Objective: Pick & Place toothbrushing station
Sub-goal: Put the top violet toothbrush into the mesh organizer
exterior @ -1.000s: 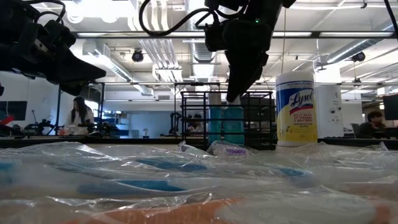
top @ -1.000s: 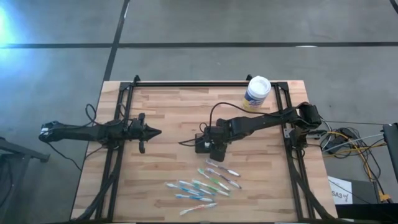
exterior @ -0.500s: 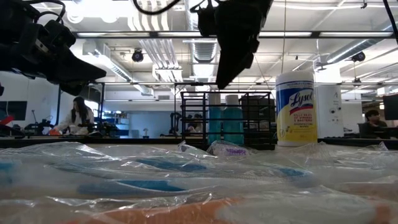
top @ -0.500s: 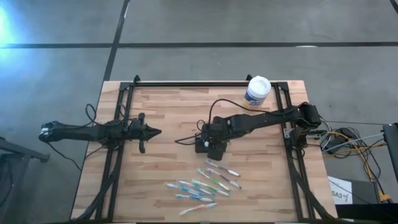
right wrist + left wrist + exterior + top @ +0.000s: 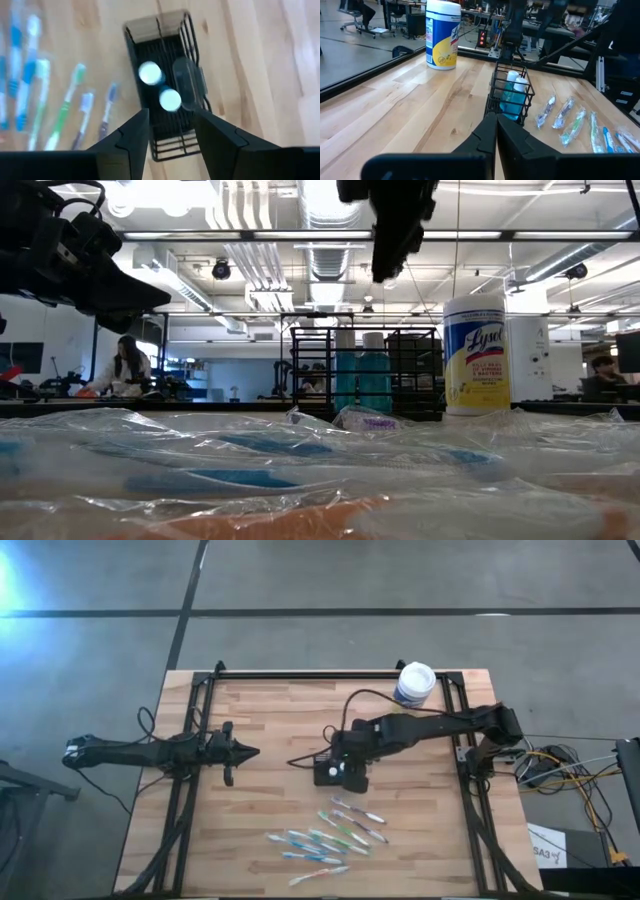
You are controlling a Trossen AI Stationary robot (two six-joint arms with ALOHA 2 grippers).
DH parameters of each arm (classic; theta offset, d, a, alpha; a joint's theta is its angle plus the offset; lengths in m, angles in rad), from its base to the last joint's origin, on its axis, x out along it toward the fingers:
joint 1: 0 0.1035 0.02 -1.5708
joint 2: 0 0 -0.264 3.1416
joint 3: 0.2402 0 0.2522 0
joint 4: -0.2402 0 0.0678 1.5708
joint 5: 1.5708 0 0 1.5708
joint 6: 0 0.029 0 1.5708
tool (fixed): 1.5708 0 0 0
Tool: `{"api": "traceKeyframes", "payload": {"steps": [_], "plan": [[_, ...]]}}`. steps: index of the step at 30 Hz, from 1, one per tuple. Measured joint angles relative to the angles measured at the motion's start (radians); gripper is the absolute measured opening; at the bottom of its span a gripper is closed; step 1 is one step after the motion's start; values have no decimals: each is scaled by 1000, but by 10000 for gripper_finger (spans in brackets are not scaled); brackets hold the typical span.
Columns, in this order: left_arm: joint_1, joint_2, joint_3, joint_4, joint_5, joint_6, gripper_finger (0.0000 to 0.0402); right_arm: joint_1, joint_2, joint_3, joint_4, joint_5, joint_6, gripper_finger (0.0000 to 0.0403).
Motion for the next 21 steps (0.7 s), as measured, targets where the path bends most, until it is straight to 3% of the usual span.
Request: {"api": "traceKeyframes", "payload": {"steps": [12,18,21], "plan": [[0,0,0,3,0,20,11,125,-335,-93,226,158,-145,124],[0,1,0,1,0,19,9,200,-531,-310,471,150,-173,111],[1,1,0,3,-1,24,9,212,-627,-462,648,87,-203,102]]}}
